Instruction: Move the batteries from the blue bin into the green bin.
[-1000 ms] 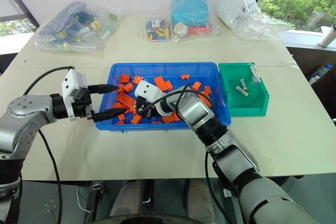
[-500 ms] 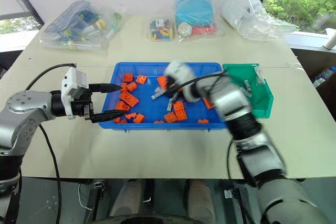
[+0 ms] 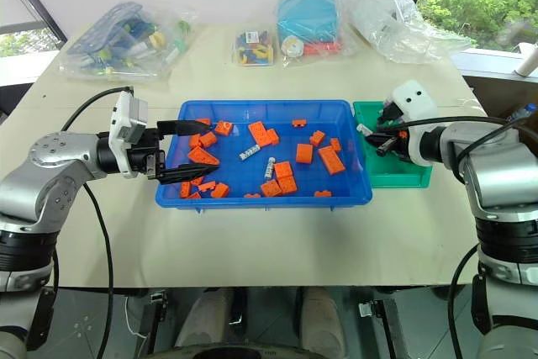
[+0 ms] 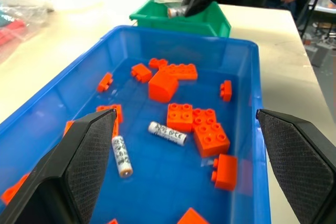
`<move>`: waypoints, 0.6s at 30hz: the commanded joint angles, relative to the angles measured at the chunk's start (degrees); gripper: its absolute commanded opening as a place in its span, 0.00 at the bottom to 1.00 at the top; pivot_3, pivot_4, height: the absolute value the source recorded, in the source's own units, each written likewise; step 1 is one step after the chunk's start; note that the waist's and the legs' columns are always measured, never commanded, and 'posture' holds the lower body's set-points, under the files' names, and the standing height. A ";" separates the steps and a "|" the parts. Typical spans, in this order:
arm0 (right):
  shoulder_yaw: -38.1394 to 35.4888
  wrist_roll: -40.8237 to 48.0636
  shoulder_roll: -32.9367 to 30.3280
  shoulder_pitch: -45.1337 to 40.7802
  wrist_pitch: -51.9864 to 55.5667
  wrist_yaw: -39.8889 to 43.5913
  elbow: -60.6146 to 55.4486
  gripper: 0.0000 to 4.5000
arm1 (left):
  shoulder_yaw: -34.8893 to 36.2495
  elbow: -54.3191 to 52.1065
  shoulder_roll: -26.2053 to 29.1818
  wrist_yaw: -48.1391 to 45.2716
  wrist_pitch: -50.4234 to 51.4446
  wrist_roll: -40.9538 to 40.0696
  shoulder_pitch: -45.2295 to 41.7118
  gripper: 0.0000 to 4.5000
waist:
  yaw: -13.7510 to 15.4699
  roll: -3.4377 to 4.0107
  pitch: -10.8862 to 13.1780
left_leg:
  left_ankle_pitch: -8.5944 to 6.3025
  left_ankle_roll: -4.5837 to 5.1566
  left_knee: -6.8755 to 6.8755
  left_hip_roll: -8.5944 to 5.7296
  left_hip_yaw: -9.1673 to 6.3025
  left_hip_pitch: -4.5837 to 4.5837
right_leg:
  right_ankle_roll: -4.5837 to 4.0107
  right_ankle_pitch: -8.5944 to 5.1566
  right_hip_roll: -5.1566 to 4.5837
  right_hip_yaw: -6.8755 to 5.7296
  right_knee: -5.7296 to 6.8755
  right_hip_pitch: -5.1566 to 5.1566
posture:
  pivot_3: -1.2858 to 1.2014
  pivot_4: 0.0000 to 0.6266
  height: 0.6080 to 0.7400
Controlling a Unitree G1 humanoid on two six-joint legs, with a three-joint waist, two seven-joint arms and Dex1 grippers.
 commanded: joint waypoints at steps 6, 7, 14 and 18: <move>-1.96 0.25 -3.06 -0.90 -4.21 -3.26 -0.44 0.99 | 0.06 -0.39 -0.08 0.34 -1.23 0.30 -1.51 1.00 | 0.34 0.00 0.00 | 0.00 0.00 0.03 -0.01 0.00 -0.01 | -0.11 -0.06 0.00 0.01 -0.02 0.01 | 0.52 0.24 0.97; -1.52 0.25 -3.08 -1.94 -5.35 -3.26 0.20 0.99 | 0.20 -0.58 -0.01 0.58 -1.12 0.28 -1.45 1.00 | 0.34 0.00 0.00 | 0.00 0.00 0.03 -0.01 0.00 -0.01 | -0.13 -0.07 -0.01 0.01 -0.02 0.01 | 0.52 0.24 0.97; 6.09 4.06 7.35 -16.15 -6.57 -3.39 3.13 0.99 | 0.89 -1.71 0.44 1.69 -0.80 0.04 -0.49 1.00 | -1.03 0.01 0.00 | 0.00 0.00 0.00 0.04 -0.03 0.01 | 0.02 0.01 0.06 0.02 0.01 -0.01 | 0.52 0.24 0.97; 16.90 1.64 14.69 -20.12 -12.48 -1.35 7.19 0.99 | 0.70 -1.86 0.68 1.86 -0.48 0.02 -0.68 1.00 | -1.03 0.00 0.01 | 0.00 0.01 -0.03 0.06 -0.08 0.00 | 0.03 0.02 0.11 0.00 0.06 -0.01 | 0.52 0.24 0.97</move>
